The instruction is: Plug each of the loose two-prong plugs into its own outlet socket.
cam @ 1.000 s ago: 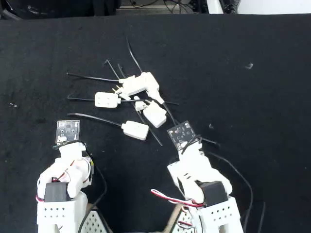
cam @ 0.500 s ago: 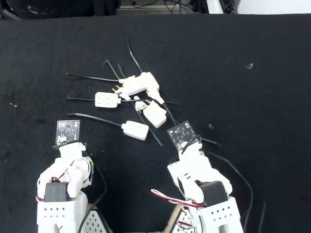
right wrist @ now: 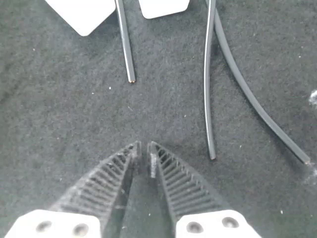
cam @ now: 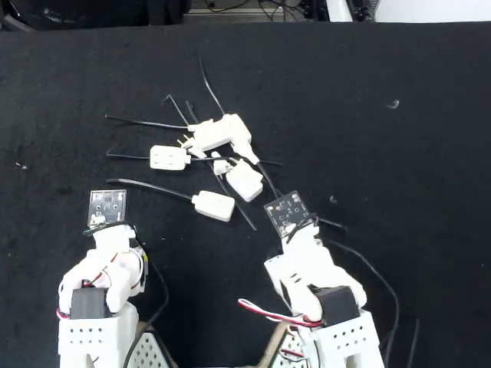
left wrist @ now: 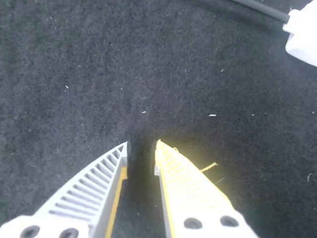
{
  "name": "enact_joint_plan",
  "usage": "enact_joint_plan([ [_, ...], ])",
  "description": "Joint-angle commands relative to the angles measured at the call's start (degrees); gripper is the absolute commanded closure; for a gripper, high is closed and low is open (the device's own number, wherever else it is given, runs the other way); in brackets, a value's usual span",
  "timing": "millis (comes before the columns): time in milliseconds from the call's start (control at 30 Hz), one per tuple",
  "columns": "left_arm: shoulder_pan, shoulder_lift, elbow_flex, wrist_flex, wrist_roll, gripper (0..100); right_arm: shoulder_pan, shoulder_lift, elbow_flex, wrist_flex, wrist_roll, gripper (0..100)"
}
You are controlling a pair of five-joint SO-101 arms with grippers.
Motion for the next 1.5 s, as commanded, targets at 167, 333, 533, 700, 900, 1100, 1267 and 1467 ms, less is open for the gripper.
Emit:
enact_joint_plan([
  [167,0.3,-0.4,1.1,0.1,-0.3,90,1.1,-5.4,-0.1,-11.9,-0.4,96.2],
  [333,-2.9,-0.5,-3.0,-10.2,-0.4,90,1.6,-5.4,-1.4,-31.5,-0.4,96.2],
  [533,-13.3,-0.5,-9.9,-29.0,-0.4,90,1.7,-5.4,-0.3,-43.4,4.0,93.6],
  [700,-12.4,-0.4,-8.8,-35.8,-4.3,89,5.0,-5.3,-1.9,-37.2,16.4,77.9],
  [900,-9.5,-0.2,-17.1,-30.8,-4.6,84,11.5,-5.4,-19.2,-26.9,15.5,77.0],
  [1100,-6.8,0.0,-37.0,-19.3,-6.8,84,13.3,-5.1,-47.1,-17.1,13.7,77.0],
  [1267,-6.8,5.5,-40.5,-19.3,-7.2,84,13.3,-5.1,-57.2,-17.1,13.7,77.0],
  [1467,-6.7,28.0,-42.2,-20.7,-7.1,84,13.4,-2.4,-59.4,-18.5,13.9,77.0],
])
